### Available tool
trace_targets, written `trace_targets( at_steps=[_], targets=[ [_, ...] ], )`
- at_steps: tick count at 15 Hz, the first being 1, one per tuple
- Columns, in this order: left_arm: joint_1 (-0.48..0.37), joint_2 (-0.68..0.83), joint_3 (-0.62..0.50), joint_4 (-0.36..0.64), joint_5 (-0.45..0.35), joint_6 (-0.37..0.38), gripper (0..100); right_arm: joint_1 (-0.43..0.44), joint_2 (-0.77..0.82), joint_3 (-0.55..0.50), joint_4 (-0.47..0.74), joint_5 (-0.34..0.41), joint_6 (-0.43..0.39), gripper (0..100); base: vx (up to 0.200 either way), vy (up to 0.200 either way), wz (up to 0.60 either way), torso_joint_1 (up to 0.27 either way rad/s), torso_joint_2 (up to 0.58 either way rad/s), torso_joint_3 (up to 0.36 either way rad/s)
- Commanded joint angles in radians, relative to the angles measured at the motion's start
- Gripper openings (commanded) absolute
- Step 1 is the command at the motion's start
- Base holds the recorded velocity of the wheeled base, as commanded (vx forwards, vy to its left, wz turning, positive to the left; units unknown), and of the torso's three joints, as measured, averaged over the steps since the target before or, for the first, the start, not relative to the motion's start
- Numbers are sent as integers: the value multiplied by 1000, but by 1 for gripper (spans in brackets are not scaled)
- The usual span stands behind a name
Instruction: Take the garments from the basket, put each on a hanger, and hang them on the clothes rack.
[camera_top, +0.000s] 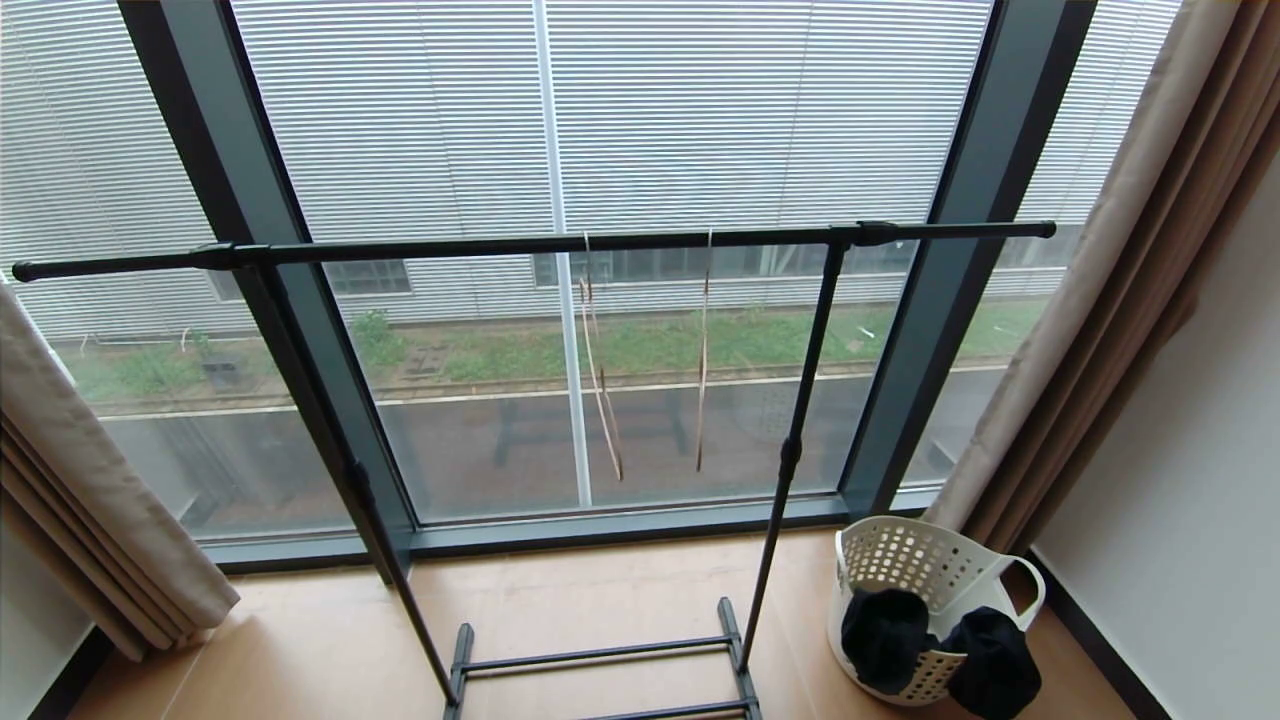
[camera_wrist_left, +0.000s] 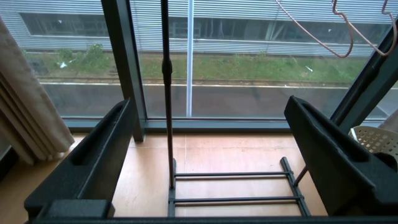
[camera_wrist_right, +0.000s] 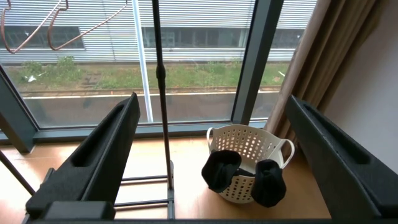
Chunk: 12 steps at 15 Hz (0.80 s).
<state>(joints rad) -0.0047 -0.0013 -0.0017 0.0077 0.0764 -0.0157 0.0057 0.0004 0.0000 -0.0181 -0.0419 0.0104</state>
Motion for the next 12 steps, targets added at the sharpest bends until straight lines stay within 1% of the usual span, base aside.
trace_targets(
  at_steps=[1, 4, 12],
  targets=[
    [0, 1, 0, 0, 5, -3, 100, 0, 0, 0, 0, 0, 0, 100, 0, 0, 0, 0, 0, 0],
    [0, 1, 0, 0, -1, 2, 100, 0, 0, 0, 0, 0, 3, 100, 0, 0, 0, 0, 0, 0],
    [0, 1, -1, 2, -3, -3, 100, 0, 0, 0, 0, 0, 5, 100, 0, 0, 0, -156, 334, 174]
  ],
)
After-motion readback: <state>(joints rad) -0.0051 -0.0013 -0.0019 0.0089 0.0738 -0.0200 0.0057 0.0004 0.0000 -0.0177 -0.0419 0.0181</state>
